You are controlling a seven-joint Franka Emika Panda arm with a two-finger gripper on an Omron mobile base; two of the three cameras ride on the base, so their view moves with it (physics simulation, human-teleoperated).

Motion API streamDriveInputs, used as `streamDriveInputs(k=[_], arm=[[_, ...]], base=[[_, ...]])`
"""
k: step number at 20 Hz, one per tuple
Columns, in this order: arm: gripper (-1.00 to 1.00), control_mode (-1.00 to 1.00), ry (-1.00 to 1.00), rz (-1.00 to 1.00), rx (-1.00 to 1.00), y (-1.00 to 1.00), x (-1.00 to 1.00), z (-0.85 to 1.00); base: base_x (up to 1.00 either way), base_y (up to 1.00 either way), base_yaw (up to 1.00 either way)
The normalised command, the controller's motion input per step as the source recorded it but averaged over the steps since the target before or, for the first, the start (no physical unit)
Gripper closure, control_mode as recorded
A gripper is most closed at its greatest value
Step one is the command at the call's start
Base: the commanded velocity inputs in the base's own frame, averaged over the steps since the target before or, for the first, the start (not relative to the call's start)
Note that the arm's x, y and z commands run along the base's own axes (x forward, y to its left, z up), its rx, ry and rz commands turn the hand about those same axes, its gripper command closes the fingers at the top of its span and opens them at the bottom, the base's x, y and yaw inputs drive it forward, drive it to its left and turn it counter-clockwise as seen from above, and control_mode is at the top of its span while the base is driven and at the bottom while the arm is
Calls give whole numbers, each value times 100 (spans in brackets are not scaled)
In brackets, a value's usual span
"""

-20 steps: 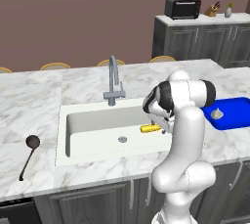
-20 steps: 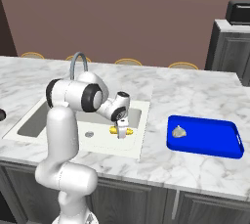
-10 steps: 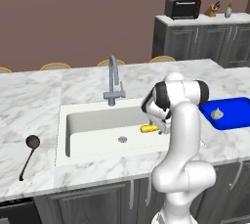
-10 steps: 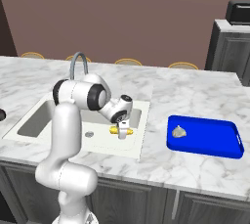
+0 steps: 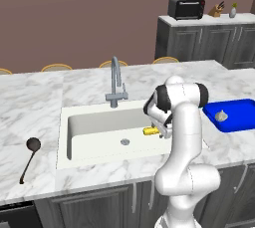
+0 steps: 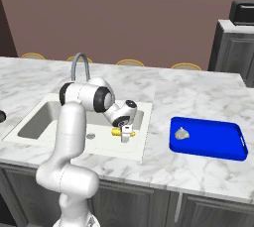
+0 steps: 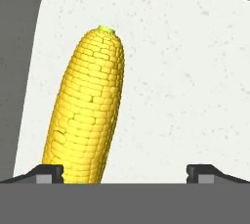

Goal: Pick up all produce items and place them in the sink. Turn on the sink faucet to wash them. Then turn the sink off and put them in the tray.

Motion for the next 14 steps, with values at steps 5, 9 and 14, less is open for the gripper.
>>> streamDriveInputs(k=[5,9,14], arm=[[-100,-100,0,-5,3,2,32,-24],[-100,-100,0,-5,2,2,32,-18],[-100,-100,0,-5,2,3,29,-21]], base=[[0,0,0],[0,0,0],[0,0,0]])
